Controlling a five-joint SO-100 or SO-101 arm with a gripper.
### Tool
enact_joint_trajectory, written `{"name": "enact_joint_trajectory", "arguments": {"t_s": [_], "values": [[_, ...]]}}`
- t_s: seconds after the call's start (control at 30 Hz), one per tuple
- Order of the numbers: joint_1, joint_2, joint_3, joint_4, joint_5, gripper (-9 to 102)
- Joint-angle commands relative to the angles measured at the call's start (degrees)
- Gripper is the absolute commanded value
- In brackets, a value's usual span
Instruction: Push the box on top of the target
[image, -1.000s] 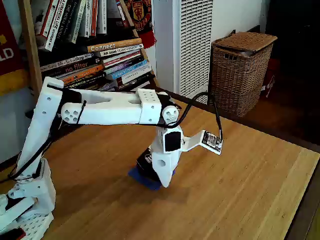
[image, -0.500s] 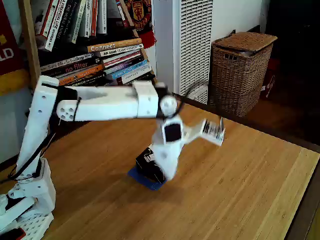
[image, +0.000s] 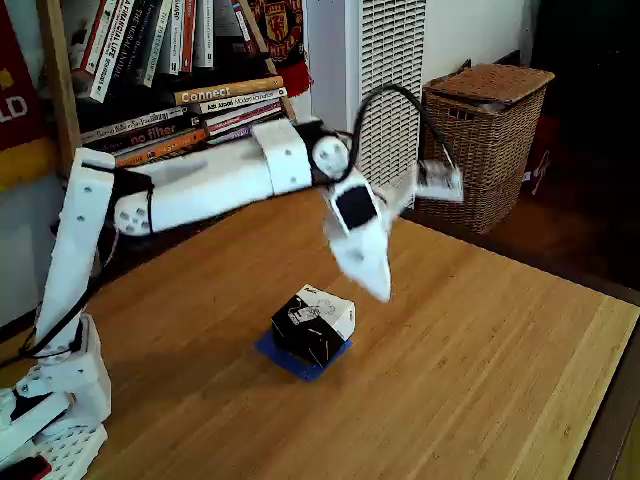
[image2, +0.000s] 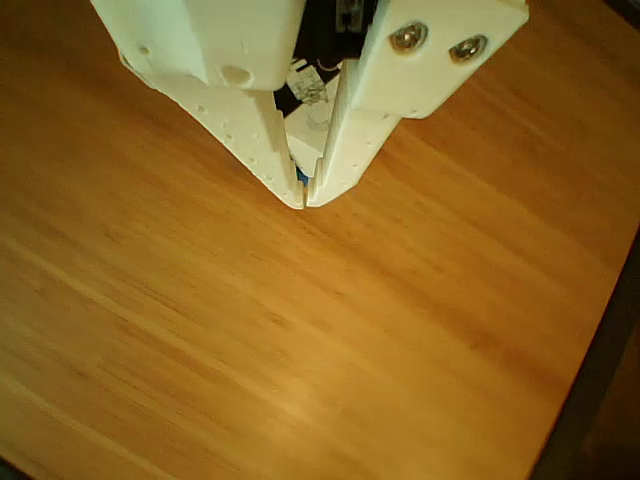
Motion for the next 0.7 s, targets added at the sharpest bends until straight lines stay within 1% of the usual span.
{"name": "enact_joint_trajectory", "arguments": {"t_s": [0.0, 0.23, 0.43, 0.67], "values": [[-2.3, 3.4, -2.7, -1.2, -3.3, 0], [-6.2, 1.8, -3.1, -3.3, -17.9, 0], [-9.2, -1.7, -3.3, -3.7, -27.5, 0], [-11.3, -5.8, -5.3, -3.3, -30.1, 0]]}}
